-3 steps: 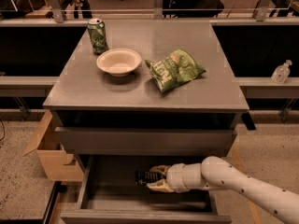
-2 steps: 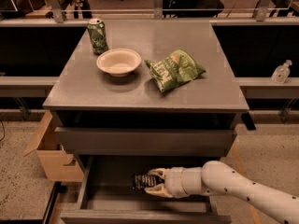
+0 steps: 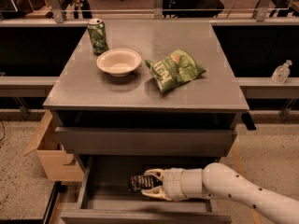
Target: Pick rxbar chocolate from middle drawer and place on counter
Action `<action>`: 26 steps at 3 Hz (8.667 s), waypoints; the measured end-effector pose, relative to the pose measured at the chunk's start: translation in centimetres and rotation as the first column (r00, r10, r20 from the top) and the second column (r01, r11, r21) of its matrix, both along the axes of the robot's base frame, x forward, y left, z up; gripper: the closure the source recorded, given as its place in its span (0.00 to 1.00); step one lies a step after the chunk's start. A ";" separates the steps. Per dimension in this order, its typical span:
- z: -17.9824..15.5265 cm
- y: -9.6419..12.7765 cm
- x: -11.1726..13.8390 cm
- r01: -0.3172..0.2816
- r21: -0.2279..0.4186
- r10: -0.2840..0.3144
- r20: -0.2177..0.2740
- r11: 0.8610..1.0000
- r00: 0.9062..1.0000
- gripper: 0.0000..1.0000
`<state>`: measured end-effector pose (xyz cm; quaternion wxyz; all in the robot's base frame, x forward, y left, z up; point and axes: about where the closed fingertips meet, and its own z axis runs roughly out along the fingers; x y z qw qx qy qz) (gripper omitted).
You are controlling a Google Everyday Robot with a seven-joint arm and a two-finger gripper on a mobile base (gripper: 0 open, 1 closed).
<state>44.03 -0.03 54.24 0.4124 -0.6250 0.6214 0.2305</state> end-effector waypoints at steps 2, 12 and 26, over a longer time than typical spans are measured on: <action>7.9 3.8 -2.4 -0.059 -0.081 0.071 0.157 0.995 0.985 1.00; 27.0 4.7 2.5 -0.090 -0.254 0.220 0.548 0.963 0.807 1.00; 32.2 13.4 17.7 -0.169 -0.301 0.298 0.463 0.939 0.835 0.00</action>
Offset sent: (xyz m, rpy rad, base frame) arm -0.0406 0.0650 0.1411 -0.1460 -0.2916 0.1082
